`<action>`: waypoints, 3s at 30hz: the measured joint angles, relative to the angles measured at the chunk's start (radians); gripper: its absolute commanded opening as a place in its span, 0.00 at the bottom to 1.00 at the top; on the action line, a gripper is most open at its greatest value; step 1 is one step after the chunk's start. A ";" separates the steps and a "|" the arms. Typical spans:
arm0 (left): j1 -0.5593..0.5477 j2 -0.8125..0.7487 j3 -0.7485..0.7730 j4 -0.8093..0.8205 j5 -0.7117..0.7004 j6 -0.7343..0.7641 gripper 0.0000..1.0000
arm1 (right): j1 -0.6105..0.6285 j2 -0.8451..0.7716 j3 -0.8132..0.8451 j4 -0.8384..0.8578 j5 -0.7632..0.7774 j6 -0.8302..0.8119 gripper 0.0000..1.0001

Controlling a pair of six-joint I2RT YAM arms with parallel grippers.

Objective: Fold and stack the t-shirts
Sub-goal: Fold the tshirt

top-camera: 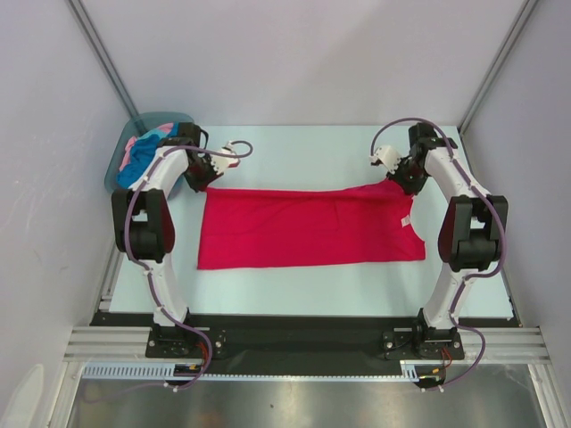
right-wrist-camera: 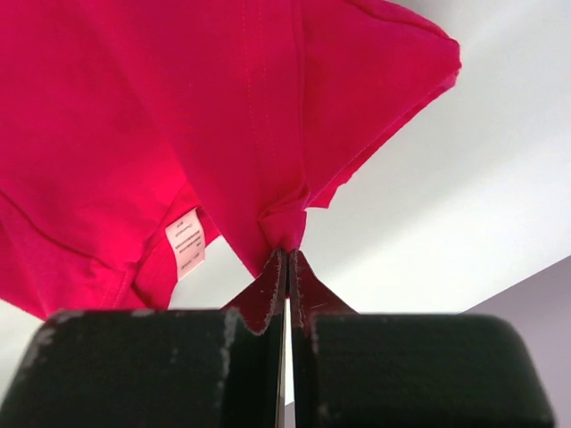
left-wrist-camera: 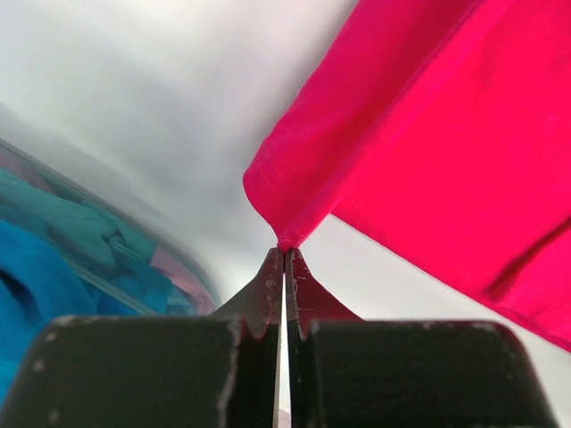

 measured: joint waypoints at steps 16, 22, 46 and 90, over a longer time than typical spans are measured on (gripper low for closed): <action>-0.003 -0.008 0.000 -0.138 0.001 0.054 0.00 | 0.000 -0.029 -0.036 -0.087 0.001 -0.055 0.00; -0.008 -0.008 0.000 -0.169 0.002 0.067 0.00 | 0.000 -0.050 -0.062 -0.108 0.016 -0.073 0.00; -0.021 -0.031 -0.003 -0.333 0.028 0.120 0.00 | 0.000 -0.082 -0.082 -0.179 0.050 -0.118 0.00; -0.039 -0.102 -0.146 -0.364 -0.011 0.137 0.00 | 0.048 -0.155 -0.236 -0.233 0.087 -0.142 0.00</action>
